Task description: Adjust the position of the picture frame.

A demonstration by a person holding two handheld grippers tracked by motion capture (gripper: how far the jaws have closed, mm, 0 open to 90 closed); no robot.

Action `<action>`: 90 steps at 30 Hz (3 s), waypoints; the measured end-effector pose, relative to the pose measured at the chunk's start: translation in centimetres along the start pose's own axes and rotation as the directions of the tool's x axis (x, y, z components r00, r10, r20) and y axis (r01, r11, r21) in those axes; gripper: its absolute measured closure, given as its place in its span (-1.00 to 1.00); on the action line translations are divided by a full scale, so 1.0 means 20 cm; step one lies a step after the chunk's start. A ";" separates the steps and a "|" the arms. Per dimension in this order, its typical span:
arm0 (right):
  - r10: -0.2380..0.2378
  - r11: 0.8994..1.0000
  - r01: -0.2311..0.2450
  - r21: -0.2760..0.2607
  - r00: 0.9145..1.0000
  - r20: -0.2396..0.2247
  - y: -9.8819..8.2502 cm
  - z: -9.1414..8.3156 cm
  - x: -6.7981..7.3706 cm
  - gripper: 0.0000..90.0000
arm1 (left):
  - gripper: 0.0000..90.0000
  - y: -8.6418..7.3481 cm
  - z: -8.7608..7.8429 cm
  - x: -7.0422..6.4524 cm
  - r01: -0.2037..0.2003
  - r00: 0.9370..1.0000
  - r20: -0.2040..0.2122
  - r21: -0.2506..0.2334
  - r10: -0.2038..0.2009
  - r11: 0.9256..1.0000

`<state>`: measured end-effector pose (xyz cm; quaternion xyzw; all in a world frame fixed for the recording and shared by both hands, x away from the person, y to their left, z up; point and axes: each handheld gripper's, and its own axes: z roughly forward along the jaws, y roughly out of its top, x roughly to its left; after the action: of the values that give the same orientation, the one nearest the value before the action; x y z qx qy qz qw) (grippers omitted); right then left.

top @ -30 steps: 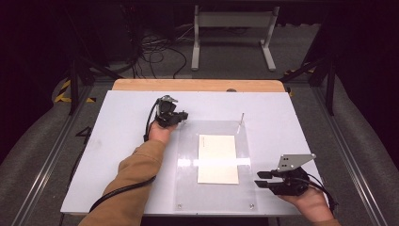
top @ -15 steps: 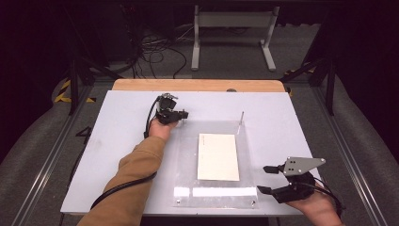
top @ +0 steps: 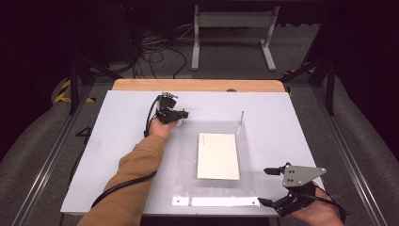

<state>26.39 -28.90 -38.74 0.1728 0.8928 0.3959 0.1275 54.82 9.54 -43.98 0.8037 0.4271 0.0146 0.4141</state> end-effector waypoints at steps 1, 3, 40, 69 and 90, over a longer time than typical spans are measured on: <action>-0.017 1.000 0.017 0.009 1.000 -0.002 0.00 0.01 0.01 -0.80 | 0.88 0.00 0.00 0.00 -0.001 1.000 -0.001 0.001 0.001 1.000; -0.035 0.999 0.035 0.025 0.999 -0.008 0.00 0.03 0.02 -0.85 | 0.88 0.00 0.00 0.01 0.001 1.000 0.001 0.002 -0.001 1.000; -0.238 0.951 0.233 0.205 0.971 0.003 -0.04 0.26 0.09 -0.82 | 0.86 0.00 0.01 0.02 0.013 1.000 0.026 0.009 -0.013 1.000; -0.391 0.909 0.374 0.183 0.918 0.067 0.00 0.17 0.14 -0.22 | 0.86 0.01 0.01 0.01 -0.018 1.000 0.023 0.022 0.018 1.000; -0.398 0.915 0.389 0.109 0.914 0.078 0.07 0.07 0.14 0.14 | 0.11 -0.03 -0.25 -0.05 -0.081 0.994 0.059 -0.106 0.088 0.991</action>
<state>24.76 -25.91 -38.89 0.0143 0.9190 0.3120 0.2406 51.97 12.30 -40.75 0.7985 0.3781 0.0289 0.4676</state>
